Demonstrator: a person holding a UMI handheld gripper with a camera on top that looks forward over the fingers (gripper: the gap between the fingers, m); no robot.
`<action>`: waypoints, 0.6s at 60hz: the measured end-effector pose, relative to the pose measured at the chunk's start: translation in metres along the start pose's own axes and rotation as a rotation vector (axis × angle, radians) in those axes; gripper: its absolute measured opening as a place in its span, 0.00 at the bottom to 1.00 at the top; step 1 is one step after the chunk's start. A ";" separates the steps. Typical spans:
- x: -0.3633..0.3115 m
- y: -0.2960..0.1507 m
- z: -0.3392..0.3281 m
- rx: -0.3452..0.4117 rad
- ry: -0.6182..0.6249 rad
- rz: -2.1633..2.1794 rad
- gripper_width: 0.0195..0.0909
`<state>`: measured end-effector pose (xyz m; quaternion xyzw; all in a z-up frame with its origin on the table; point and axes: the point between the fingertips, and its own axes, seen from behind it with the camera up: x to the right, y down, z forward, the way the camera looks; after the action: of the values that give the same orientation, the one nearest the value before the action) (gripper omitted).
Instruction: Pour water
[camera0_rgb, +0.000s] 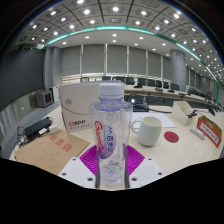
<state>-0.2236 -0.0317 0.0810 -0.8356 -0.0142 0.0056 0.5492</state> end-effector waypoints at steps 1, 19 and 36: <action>-0.001 -0.002 0.000 0.000 -0.002 0.002 0.18; -0.029 -0.089 0.015 0.071 -0.143 0.324 0.18; -0.020 -0.157 0.065 0.012 -0.419 1.192 0.18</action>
<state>-0.2478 0.0894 0.1994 -0.6780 0.3465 0.4744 0.4419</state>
